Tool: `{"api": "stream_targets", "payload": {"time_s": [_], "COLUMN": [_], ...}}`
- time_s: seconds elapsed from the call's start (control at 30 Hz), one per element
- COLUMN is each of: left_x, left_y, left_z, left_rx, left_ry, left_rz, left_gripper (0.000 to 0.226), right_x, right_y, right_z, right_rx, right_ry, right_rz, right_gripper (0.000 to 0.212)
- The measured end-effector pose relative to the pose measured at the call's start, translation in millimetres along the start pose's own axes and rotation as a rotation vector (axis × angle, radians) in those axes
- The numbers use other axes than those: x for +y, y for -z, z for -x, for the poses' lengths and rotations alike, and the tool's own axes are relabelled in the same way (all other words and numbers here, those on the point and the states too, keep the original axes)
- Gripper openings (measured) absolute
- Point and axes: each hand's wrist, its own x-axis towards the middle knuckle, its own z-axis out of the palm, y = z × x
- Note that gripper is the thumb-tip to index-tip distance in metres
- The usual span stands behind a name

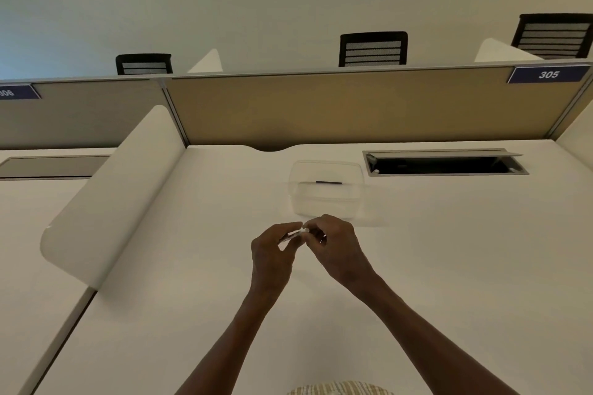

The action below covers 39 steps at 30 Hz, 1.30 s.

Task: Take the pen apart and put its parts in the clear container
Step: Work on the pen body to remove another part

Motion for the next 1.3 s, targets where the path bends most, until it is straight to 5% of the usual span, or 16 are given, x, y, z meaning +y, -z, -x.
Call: {"api": "stream_targets", "payload": {"time_s": [0.2, 0.4, 0.7, 1.0, 1.3], "left_x": [-7, -23, -37, -38, -39], "left_y": [4, 10, 7, 4, 5], "left_z": [1, -2, -4, -7, -8], "left_rx": [0.011, 0.077, 0.075, 0.077, 0.059], "left_ry": [-0.001, 0.123, 0.167, 0.192, 0.138], "left_rz": [0.042, 0.141, 0.172, 0.173, 0.102], "left_gripper": [0.030, 0.045, 0.050, 0.047, 0.040], "right_x": [7, 36, 96, 100, 103], "right_y": [3, 10, -14, -46, -60], "right_z": [-4, -9, -2, 2, 17], "right_rx": [-0.051, -0.056, -0.139, -0.278, -0.257], "right_ry": [-0.075, -0.383, -0.507, -0.541, -0.479], "right_rz": [-0.144, -0.274, 0.118, 0.239, 0.435], "right_gripper": [0.016, 0.013, 0.011, 0.037, 0.013]}}
